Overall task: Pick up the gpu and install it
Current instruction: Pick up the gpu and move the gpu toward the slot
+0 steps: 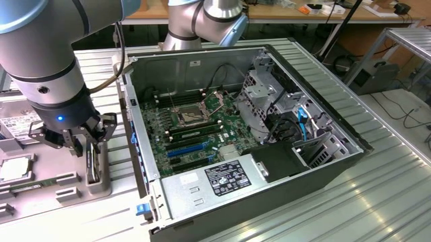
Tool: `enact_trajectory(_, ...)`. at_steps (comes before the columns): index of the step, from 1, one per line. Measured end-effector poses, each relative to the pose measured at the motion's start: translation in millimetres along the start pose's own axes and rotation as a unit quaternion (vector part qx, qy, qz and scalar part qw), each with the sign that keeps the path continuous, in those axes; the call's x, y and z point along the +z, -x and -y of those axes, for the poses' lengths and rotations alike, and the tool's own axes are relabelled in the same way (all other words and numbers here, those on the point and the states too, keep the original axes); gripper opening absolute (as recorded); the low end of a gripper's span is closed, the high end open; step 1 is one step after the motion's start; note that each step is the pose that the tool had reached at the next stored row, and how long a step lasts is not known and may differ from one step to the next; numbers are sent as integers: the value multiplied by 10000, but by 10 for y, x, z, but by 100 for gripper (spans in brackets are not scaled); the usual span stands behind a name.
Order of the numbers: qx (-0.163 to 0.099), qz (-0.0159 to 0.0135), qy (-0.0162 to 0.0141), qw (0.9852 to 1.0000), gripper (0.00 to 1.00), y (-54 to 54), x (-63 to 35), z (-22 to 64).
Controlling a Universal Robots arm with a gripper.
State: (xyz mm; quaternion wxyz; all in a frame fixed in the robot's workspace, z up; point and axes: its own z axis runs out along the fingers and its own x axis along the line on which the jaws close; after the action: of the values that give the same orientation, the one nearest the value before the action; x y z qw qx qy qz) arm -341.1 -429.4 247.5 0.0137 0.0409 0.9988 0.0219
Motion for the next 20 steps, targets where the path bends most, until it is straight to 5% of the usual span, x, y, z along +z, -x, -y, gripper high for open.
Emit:
enact_trajectory(4, 0, 0, 0, 10000, 30, 0, 0, 0)
enact_trajectory(20, 0, 0, 0, 10000, 27, 0, 0, 0)
